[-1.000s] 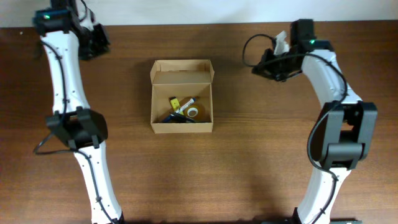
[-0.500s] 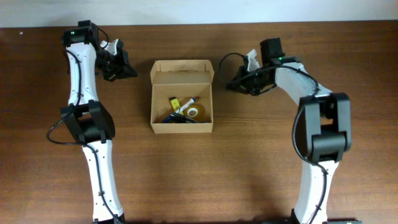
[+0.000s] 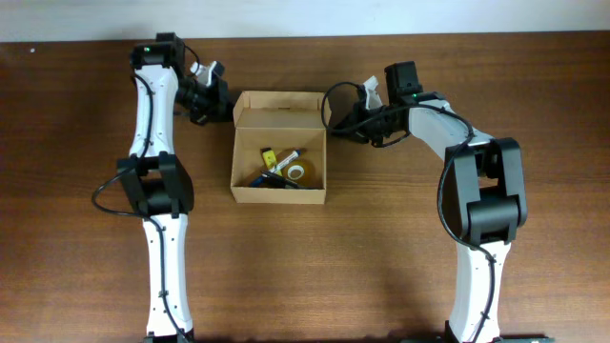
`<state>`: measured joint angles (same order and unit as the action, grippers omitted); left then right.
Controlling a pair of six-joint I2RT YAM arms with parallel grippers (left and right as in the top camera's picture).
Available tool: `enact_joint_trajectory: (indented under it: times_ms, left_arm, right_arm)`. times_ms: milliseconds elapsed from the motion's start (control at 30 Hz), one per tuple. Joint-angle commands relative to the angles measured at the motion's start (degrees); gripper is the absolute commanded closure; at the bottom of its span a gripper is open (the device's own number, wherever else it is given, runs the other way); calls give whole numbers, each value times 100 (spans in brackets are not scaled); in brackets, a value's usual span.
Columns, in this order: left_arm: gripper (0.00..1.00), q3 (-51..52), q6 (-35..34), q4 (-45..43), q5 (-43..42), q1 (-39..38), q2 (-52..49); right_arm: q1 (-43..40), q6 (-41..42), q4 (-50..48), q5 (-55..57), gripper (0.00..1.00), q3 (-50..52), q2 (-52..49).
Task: Pack container
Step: 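Grip the box lid edges with both grippers and lift them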
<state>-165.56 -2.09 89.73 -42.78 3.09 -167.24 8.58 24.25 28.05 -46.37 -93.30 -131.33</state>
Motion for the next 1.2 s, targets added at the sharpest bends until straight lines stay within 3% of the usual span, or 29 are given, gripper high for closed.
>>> enact_joint_trajectory:
  times_ms: [0, 533, 733, 1067, 1167]
  left_arm:
    - [99, -24, 127, -22, -356, 31, -271]
    - [98, -306, 0, -1309, -1934, 44, -258]
    - [98, -1447, 39, -1333, -1895, 28, -232]
    - [98, -1427, 52, -1117, -1744, 13, 326]
    - [99, -1427, 374, -861, -1738, -24, 494]
  right_arm:
    - [55, 68, -223, -319, 96, 42, -20]
    - [72, 859, -2533, -1257, 96, -9, -20]
    - [81, 885, -2529, -1475, 96, -378, -17]
    - [136, 909, -2347, -2006, 96, -1228, 20]
    - [229, 881, -2124, -2048, 96, -1462, 127]
